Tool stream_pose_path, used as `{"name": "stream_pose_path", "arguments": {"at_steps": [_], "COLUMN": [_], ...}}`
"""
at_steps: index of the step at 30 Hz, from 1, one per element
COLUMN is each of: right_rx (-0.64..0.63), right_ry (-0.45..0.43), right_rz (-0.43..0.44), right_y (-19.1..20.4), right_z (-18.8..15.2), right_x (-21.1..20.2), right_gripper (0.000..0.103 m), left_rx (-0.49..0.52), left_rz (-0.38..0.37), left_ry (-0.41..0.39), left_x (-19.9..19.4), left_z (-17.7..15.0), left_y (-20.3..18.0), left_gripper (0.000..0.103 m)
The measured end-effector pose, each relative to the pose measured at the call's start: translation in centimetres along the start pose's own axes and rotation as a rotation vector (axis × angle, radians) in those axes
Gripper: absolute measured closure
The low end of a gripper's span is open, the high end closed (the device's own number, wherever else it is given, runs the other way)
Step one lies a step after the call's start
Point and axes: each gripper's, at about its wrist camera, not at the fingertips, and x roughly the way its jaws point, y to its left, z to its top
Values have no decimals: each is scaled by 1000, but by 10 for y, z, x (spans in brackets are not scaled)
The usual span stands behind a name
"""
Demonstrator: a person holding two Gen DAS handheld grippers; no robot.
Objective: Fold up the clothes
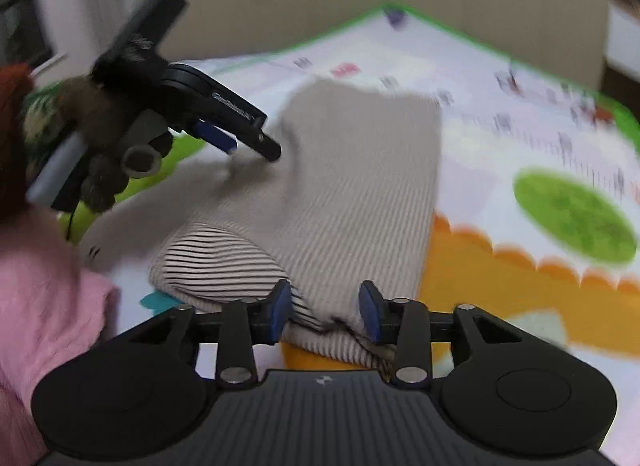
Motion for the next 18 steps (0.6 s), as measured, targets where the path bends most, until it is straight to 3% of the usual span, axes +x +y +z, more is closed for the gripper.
{"name": "stream_pose_path", "arguments": {"at_steps": [3,6,8,10,12,14,16,18], "right_rx": [-152,-293,-400,-476,-487,-497,-384,-232], "right_ry": [-22,26,60,82,87,91,74,51], "right_rz": [32,58,31,-4,-22,-39,-23,4], "right_y": [26,54,72,83,85,88,74,56], "right_z": [6,3,-5,-10,-9,-8,2,15], "right_x": [-3,15,30,43,48,52,49,44], "right_gripper": [48,48,45,36,35,45,58,62], "left_rx": [-27,10,34,51,66,86,107,121], "left_rz": [11,36,53,50,31,18,11,9], "left_ry": [-9,-48,-63,-63,-62,-73,-90,-99], "left_x": [-23,-39,-42,-41,-41,-45,-50,-53], "left_z": [-7,-13,-17,-19,-19,-18,-20,-22], "left_y": [17,21,20,17,14,12,9,7], "left_gripper": [22,18,16,16,14,11,8,8]}}
